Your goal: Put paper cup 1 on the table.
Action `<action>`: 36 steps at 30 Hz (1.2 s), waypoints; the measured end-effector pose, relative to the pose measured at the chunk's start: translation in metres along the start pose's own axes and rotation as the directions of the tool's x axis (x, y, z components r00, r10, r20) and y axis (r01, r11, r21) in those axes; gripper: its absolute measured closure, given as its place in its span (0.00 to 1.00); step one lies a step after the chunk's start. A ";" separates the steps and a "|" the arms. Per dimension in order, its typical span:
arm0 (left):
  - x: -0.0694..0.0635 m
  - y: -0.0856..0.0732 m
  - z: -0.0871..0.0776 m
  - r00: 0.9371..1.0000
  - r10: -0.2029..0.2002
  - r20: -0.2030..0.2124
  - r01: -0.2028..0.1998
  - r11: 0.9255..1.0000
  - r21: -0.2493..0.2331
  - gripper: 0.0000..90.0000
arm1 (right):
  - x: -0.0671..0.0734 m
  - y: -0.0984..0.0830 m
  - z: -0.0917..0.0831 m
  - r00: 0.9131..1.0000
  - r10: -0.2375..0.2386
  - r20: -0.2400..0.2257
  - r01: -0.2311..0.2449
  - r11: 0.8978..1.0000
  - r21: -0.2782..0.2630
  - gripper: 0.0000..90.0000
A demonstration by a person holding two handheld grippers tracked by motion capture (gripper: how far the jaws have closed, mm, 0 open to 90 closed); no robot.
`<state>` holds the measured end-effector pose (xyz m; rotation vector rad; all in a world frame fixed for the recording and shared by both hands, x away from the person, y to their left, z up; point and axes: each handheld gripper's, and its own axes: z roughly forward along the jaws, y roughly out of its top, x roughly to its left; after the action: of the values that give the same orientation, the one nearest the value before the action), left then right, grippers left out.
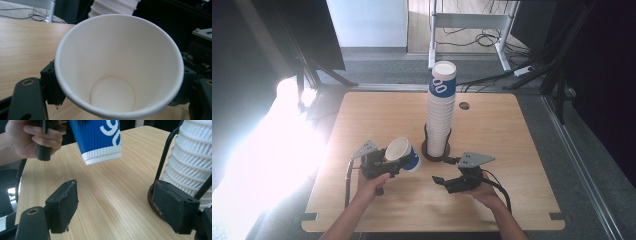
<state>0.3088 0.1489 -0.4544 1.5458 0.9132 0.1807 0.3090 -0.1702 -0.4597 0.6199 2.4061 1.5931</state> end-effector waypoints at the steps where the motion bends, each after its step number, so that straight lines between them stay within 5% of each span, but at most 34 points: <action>1: 0.001 0.000 -0.001 1.000 0.007 -0.014 -0.007 1.000 0.005 0.23 | 0.001 -0.001 0.000 1.000 -0.003 0.001 0.003 1.000 0.003 0.23; 10: 0.014 -0.002 -0.006 0.990 0.059 -0.128 -0.053 0.997 0.049 0.23 | 0.006 -0.009 -0.002 1.000 -0.011 0.015 0.010 1.000 0.024 0.24; 16: 0.030 -0.002 -0.009 0.969 0.093 -0.230 -0.074 0.993 0.090 0.23 | 0.005 -0.014 -0.003 1.000 -0.006 0.023 0.005 0.999 0.038 0.24; 29: 0.055 -0.002 0.002 0.928 0.096 -0.360 -0.043 0.987 0.152 0.22 | 0.003 -0.017 -0.005 1.000 0.001 0.031 -0.003 0.999 0.048 0.24; 36: 0.061 -0.005 0.006 0.919 0.095 -0.382 -0.030 0.984 0.174 0.22 | 0.004 -0.017 -0.006 1.000 0.003 0.029 -0.004 0.999 0.046 0.24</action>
<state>0.3517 0.1821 -0.4835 1.7273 1.2152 0.4832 0.2990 -0.1792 -0.4724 0.6509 2.4286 1.5227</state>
